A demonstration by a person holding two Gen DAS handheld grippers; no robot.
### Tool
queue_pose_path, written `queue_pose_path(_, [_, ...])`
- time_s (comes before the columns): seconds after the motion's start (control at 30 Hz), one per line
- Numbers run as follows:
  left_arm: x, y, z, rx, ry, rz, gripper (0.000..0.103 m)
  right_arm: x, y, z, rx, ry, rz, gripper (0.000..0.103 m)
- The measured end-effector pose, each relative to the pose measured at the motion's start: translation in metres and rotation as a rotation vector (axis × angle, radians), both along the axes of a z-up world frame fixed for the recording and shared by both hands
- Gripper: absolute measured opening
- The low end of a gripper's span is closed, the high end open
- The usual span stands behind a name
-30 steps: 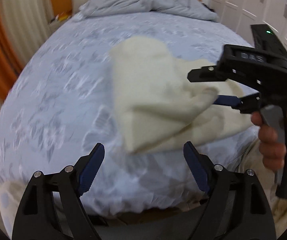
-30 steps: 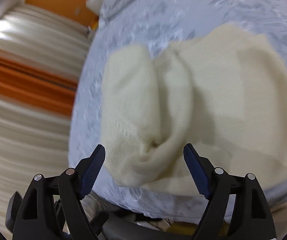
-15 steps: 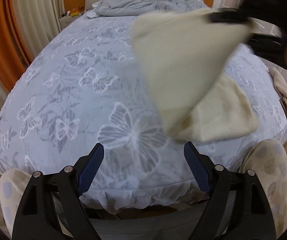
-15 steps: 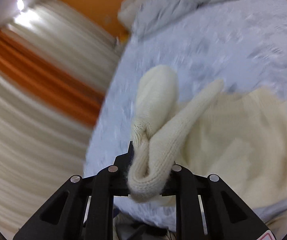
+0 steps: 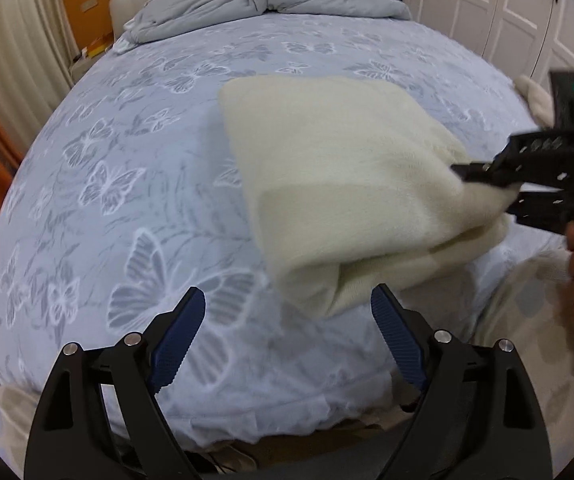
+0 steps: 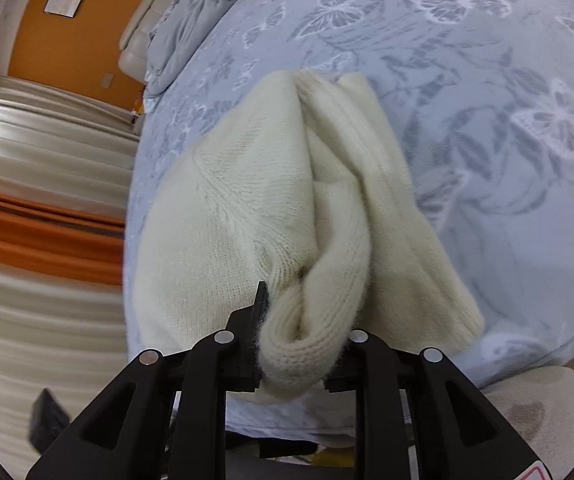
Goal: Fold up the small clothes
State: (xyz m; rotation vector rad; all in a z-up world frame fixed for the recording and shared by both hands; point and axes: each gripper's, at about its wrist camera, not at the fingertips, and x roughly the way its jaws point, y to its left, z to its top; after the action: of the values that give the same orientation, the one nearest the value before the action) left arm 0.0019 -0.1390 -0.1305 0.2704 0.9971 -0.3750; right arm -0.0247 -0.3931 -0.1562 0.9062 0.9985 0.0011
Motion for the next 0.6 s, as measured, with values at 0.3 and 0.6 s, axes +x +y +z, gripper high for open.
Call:
queue_pose_path(0.3, [0.040, 0.019, -0.002, -0.161, 0.176, 0.143, 0.021, -0.013, 0.009, 0.095, 0.013, -0.345, 0.023, 0.015])
queue_pose_path(0.6, [0.026, -0.003, -0.033, -0.014, 0.192, 0.079, 0.021, -0.025, -0.015, 0.012, -0.196, 0.085, 0.019, 0.023])
